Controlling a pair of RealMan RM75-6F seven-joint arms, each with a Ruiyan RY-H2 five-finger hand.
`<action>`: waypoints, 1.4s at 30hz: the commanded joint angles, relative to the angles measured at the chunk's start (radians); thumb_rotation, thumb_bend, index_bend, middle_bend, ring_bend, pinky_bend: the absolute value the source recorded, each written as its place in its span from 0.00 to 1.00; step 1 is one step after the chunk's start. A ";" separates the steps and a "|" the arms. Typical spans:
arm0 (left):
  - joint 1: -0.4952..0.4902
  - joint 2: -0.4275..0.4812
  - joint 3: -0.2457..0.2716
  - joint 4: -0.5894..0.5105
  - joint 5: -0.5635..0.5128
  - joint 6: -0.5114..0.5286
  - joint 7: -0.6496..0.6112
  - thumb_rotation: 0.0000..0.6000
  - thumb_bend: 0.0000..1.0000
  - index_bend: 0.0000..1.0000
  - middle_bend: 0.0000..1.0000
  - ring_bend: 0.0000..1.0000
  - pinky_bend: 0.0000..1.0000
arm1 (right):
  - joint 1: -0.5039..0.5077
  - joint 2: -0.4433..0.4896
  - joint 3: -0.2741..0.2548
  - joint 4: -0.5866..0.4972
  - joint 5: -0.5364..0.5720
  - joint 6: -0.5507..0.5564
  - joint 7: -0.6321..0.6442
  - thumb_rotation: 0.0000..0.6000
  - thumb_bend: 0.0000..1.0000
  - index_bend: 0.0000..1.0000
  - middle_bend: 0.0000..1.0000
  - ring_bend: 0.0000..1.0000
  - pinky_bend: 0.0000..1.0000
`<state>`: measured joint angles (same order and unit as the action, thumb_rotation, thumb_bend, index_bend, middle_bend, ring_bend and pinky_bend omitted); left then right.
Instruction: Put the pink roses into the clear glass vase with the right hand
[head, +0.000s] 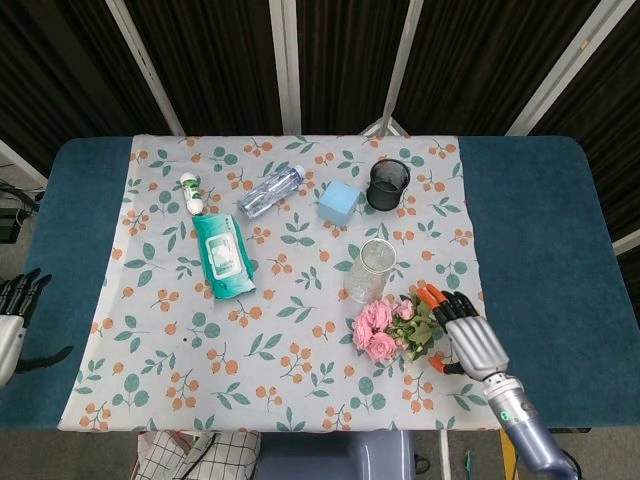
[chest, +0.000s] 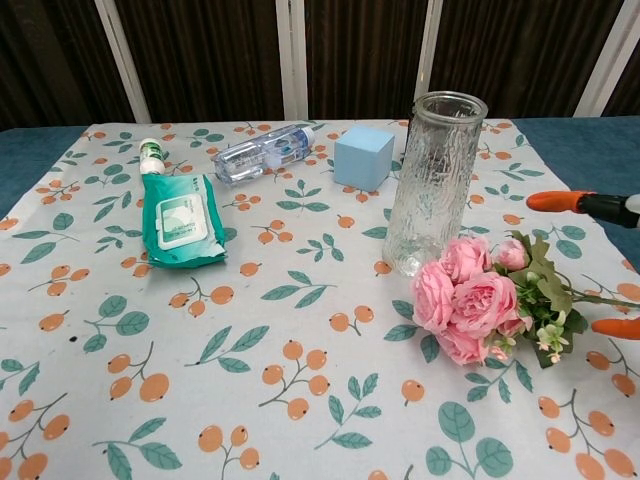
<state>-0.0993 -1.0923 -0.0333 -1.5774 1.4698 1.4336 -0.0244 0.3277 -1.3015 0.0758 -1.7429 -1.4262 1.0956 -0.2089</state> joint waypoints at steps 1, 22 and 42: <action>-0.001 0.003 0.001 0.003 -0.002 -0.005 0.002 1.00 0.00 0.00 0.00 0.00 0.00 | 0.029 -0.047 0.017 0.031 0.034 -0.028 -0.032 1.00 0.25 0.00 0.05 0.03 0.01; -0.008 0.010 0.004 0.001 -0.007 -0.025 -0.017 1.00 0.00 0.00 0.00 0.00 0.00 | 0.101 -0.188 0.035 0.147 0.120 -0.075 -0.060 1.00 0.31 0.21 0.29 0.31 0.21; -0.006 0.014 0.007 -0.008 -0.009 -0.027 -0.026 1.00 0.00 0.00 0.00 0.00 0.00 | 0.054 -0.010 0.070 -0.040 0.023 0.095 0.076 1.00 0.40 0.51 0.52 0.55 0.40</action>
<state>-0.1056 -1.0787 -0.0267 -1.5854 1.4610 1.4070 -0.0507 0.3947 -1.3561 0.1250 -1.7465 -1.3865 1.1568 -0.1645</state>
